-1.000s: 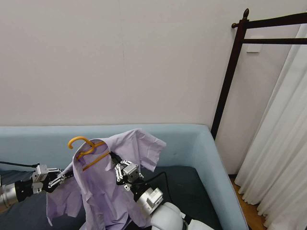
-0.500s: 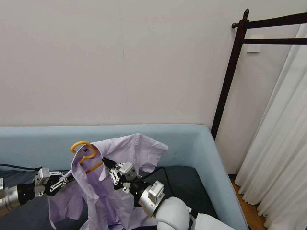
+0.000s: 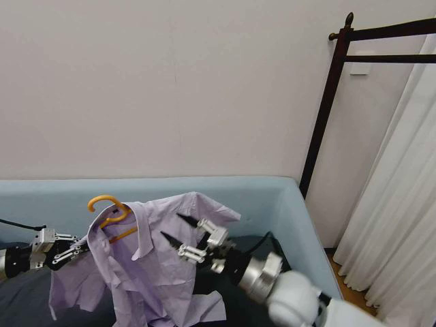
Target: Pick up the clothes from the sofa and hang them on the clothes hanger.
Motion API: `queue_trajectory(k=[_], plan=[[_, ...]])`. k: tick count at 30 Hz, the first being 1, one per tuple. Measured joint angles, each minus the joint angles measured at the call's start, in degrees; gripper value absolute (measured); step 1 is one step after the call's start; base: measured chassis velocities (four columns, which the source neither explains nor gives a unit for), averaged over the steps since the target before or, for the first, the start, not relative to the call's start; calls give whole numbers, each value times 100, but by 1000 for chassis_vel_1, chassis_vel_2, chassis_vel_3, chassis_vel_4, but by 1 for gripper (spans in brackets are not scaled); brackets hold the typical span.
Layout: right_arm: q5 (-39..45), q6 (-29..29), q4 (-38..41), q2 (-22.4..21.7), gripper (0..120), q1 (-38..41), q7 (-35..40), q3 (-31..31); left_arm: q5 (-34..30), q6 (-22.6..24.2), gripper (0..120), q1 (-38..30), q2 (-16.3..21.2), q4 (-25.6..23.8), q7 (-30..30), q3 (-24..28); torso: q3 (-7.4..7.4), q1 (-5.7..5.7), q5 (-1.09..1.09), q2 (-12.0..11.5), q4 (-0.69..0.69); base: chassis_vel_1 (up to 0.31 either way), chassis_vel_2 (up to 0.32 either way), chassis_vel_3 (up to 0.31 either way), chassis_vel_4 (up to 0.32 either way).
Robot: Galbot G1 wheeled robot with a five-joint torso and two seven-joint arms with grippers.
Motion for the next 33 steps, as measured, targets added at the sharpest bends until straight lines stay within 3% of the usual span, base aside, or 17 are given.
queue_trajectory(k=[3,7,17,25,33], plan=[[-48,-538,-236,-328,87,188,-535,202,184,-25,1,-47,29,1,173,76,0,-1,-2,0,0,0,0,0,0],[-140,-732,-518,-341,98,220,-1166,176,342,-41,1,-201,-55,-91,280,266,0,0,-1,0,1,0,0,0,0],[-351,-1037,-915,13,100,389,-1640,-205,683,-140,1,-573,-273,-184,411,791,0,0,-1,0,2,0,0,0,0],[-581,-1460,-1058,228,77,553,-1786,-381,782,-241,1,-588,-380,-158,513,849,0,0,-2,0,0,0,0,0,0],[-668,-1623,-1277,284,43,633,-2249,-361,789,-359,1,-625,-359,-103,580,852,0,0,-1,0,0,0,0,0,0]])
